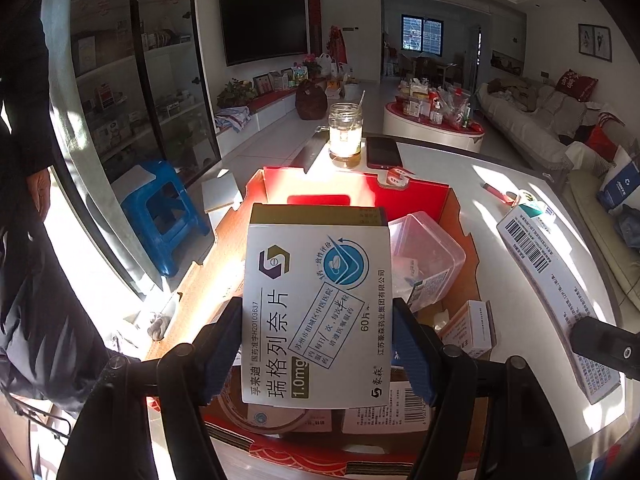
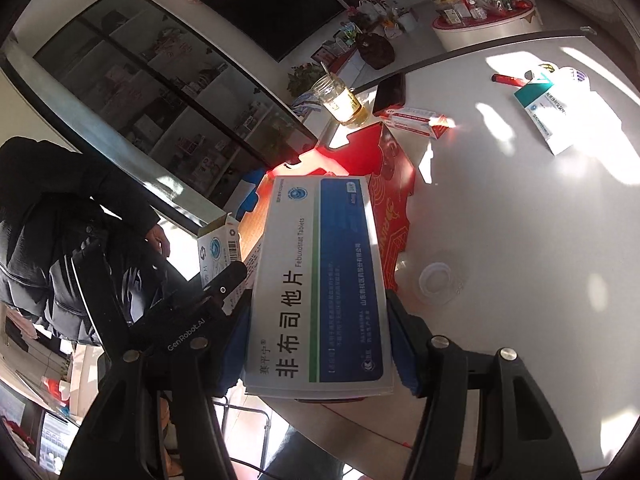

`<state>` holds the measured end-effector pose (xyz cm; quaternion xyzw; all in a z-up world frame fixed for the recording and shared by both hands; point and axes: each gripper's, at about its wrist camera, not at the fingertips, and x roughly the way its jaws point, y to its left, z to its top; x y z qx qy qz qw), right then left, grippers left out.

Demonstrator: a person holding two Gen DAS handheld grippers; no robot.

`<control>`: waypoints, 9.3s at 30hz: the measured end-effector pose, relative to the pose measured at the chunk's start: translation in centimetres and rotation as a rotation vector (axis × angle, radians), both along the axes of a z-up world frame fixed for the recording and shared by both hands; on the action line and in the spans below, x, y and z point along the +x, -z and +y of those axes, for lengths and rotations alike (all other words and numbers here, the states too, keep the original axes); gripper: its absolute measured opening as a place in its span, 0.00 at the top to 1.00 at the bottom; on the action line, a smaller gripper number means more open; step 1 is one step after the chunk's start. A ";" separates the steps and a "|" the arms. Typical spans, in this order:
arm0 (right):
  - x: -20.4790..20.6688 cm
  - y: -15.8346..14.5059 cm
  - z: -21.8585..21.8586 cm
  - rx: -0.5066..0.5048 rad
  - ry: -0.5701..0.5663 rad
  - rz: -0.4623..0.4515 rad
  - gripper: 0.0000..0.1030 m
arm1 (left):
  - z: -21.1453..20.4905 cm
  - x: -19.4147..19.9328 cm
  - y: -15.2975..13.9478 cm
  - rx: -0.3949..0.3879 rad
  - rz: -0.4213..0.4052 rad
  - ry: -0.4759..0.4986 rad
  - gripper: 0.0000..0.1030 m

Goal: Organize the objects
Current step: 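Hold the repaglinide and febuxostat boxes above the red tray with both grippers, then lower both boxes into the red tray and open both grippers, then move both open grippers away from the tray toward the loose boxes on the table, then grasp the red-white cream box with the left gripper while the right grasps the teal-white box, then carry the cream box and teal-white box toward the red tray with both grippers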

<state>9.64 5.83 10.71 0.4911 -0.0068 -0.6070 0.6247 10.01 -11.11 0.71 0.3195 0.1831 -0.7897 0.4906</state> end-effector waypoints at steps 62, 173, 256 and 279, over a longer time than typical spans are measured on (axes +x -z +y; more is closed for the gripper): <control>7.5 -4.1 -7.9 0.063 0.022 0.622 0.41 | -1.7 -0.7 0.0 0.005 0.021 0.019 0.26; -5.8 6.0 -1.2 0.238 -0.051 0.293 0.17 | 2.6 -8.5 -3.1 0.122 0.144 0.279 0.00; -21.5 2.9 8.3 0.138 0.282 0.188 0.38 | -21.5 -32.4 11.6 0.532 -0.098 -0.428 0.15; -16.0 0.3 11.3 0.058 0.383 0.139 0.38 | 4.3 -25.8 -0.9 0.062 -0.005 0.275 0.66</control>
